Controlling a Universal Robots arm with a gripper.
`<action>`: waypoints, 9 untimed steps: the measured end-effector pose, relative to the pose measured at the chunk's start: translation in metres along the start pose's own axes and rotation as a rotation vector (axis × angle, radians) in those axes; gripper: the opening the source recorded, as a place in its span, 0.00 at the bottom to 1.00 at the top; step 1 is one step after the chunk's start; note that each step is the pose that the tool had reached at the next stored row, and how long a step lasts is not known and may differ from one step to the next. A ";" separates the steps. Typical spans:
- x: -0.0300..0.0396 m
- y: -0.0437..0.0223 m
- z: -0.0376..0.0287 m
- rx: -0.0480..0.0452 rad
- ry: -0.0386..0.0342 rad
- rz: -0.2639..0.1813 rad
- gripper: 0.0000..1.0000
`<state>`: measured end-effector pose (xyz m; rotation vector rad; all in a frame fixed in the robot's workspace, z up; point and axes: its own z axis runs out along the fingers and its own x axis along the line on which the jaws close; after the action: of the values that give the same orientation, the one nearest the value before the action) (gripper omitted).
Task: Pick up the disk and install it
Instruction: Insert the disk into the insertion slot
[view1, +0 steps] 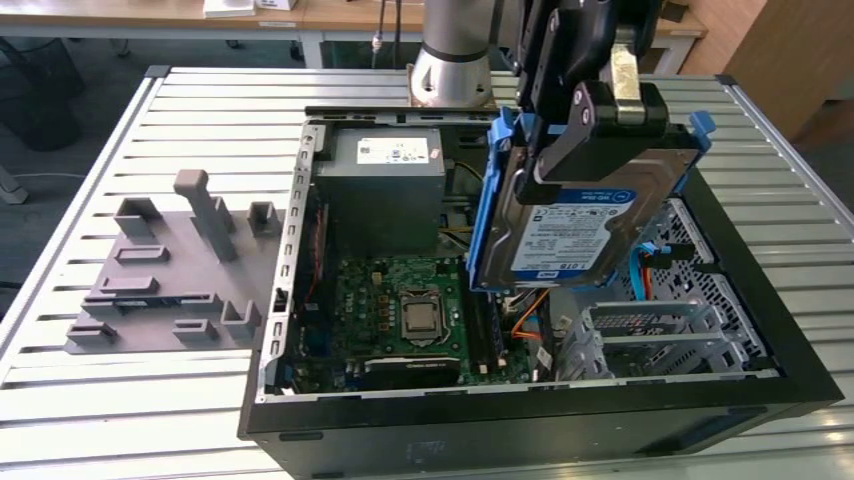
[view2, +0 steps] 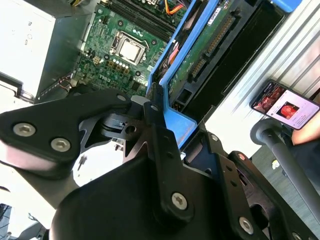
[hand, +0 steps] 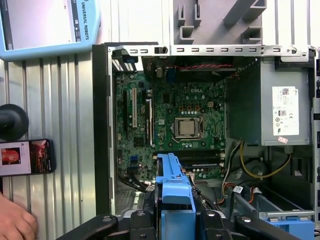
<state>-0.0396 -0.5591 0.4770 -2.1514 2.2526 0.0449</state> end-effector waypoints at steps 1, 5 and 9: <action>-0.0001 -0.0019 0.0000 -0.0001 0.0000 0.000 0.36; 0.0003 -0.0073 0.0003 -0.0005 0.0002 0.000 0.36; 0.0040 -0.0088 0.0014 -0.0005 0.0004 0.000 0.36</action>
<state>-0.0310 -0.5634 0.4754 -2.1516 2.2533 0.0451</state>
